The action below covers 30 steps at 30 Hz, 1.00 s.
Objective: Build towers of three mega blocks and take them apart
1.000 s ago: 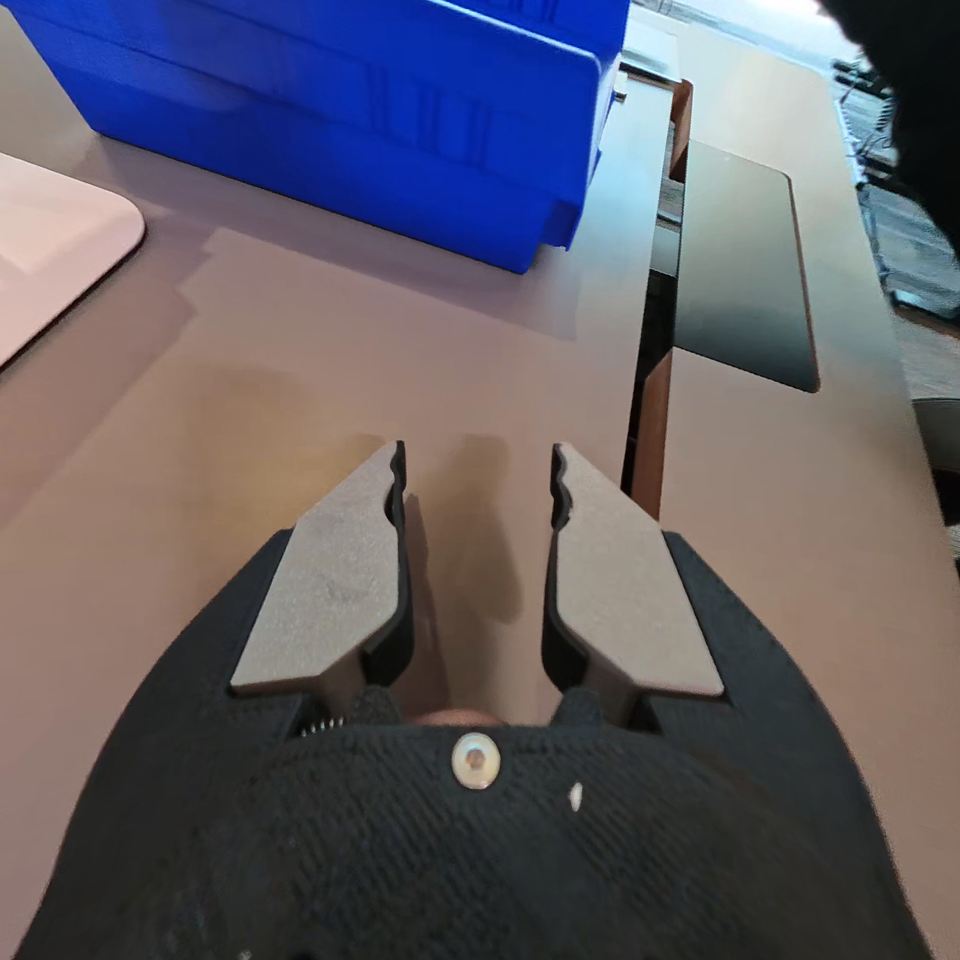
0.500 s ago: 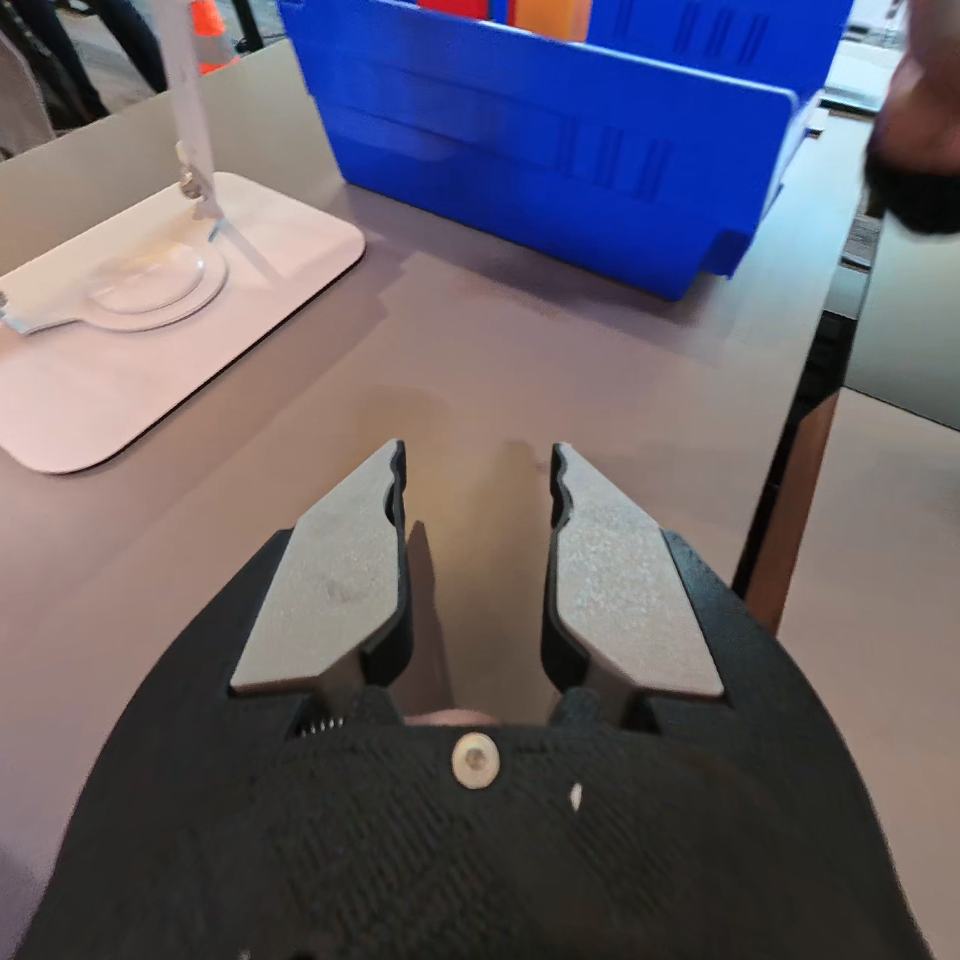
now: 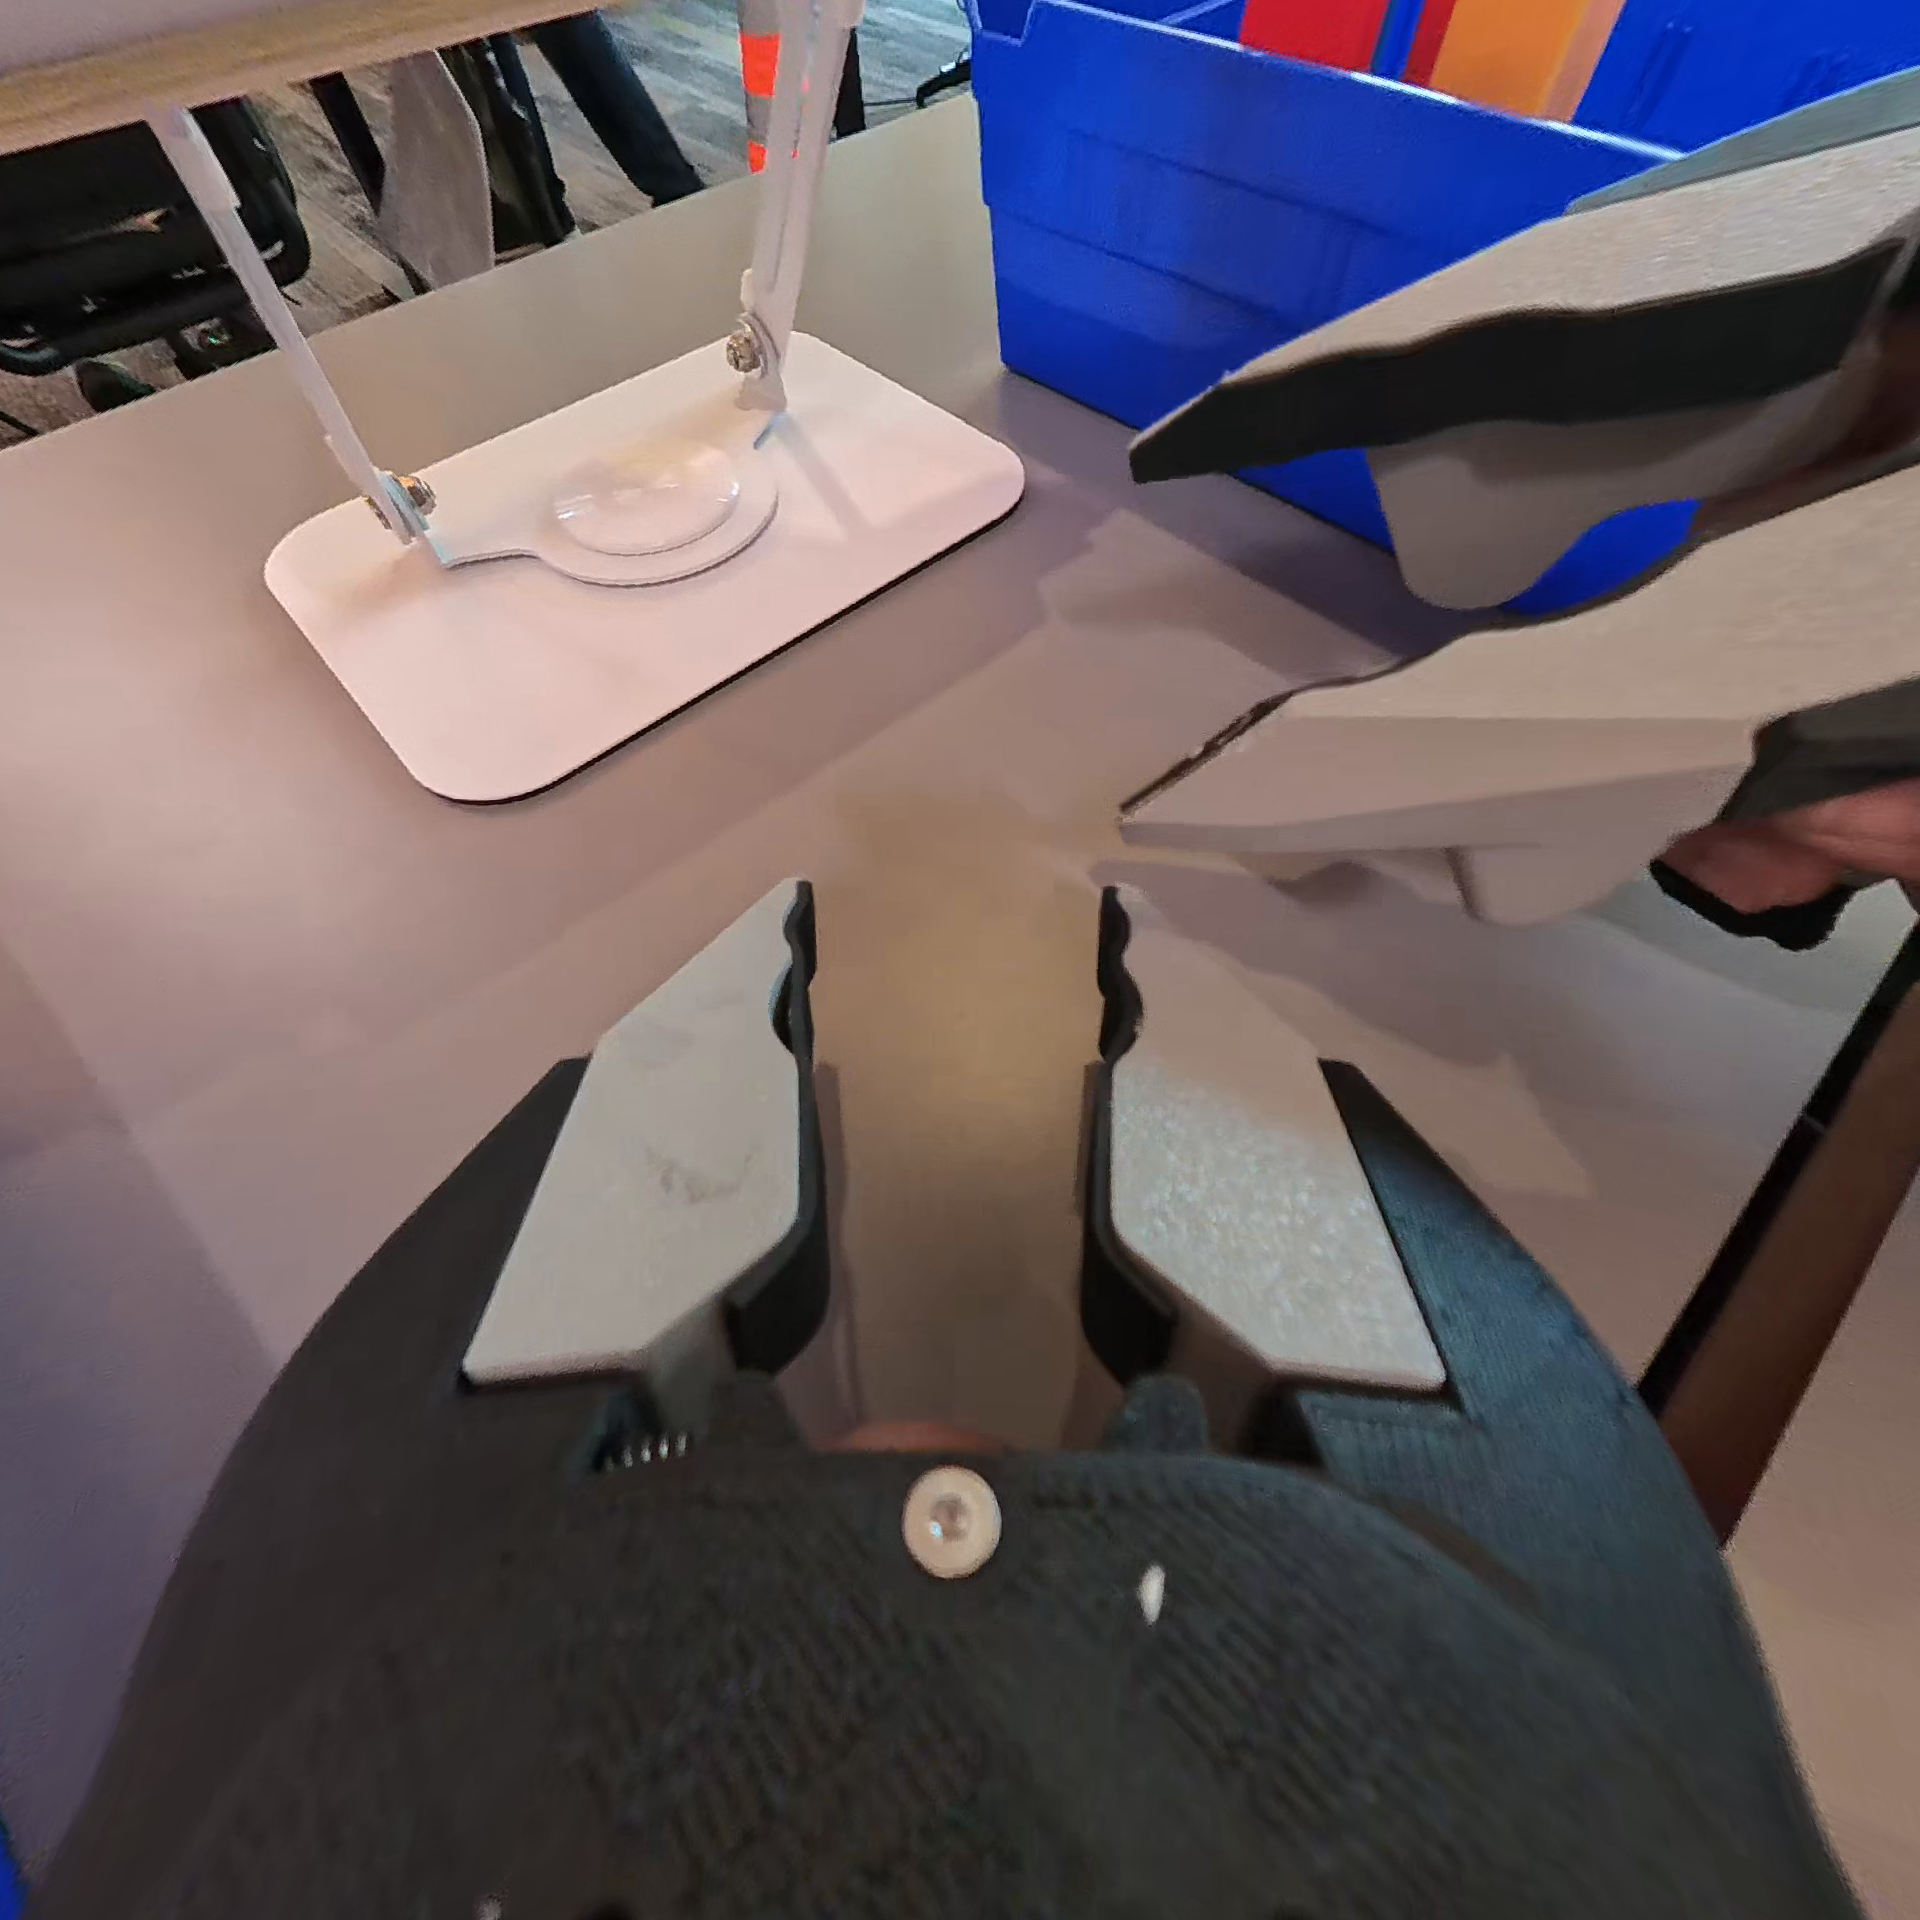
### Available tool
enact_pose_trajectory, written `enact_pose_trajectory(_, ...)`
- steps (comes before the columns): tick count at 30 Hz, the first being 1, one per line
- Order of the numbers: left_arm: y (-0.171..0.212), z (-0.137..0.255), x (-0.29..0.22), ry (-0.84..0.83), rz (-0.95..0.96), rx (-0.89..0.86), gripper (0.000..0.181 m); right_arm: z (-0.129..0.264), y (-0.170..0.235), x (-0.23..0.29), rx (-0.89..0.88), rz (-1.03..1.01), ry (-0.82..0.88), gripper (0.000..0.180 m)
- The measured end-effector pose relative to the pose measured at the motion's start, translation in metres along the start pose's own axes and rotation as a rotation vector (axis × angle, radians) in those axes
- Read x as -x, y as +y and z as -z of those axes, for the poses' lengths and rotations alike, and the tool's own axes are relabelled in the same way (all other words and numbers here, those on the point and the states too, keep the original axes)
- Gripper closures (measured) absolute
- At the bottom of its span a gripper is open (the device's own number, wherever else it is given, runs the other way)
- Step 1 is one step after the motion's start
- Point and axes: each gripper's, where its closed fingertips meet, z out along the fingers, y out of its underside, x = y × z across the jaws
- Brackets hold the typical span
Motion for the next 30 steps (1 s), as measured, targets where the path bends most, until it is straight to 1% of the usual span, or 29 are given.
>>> enact_pose_trajectory(9,-0.001,0.007,0.012,-0.064,0.026,-0.028,0.126,-0.004,0.019,-0.006,0.083,-0.035,0.015,0.103)
enact_pose_trajectory(14,0.003,0.011,0.027,-0.122,0.107,-0.022,0.124,-0.004,0.026,-0.022,0.102,-0.119,0.058,0.100)
enact_pose_trajectory(21,0.007,0.011,0.037,-0.154,0.170,-0.004,0.118,-0.012,0.044,-0.031,0.180,-0.137,0.108,0.095)
enact_pose_trajectory(28,0.016,0.009,0.049,-0.245,0.199,0.054,0.106,-0.015,0.051,-0.040,0.222,-0.159,0.168,0.088)
enact_pose_trajectory(30,0.019,0.009,0.053,-0.263,0.220,0.068,0.100,-0.015,0.052,-0.043,0.230,-0.165,0.184,0.088)
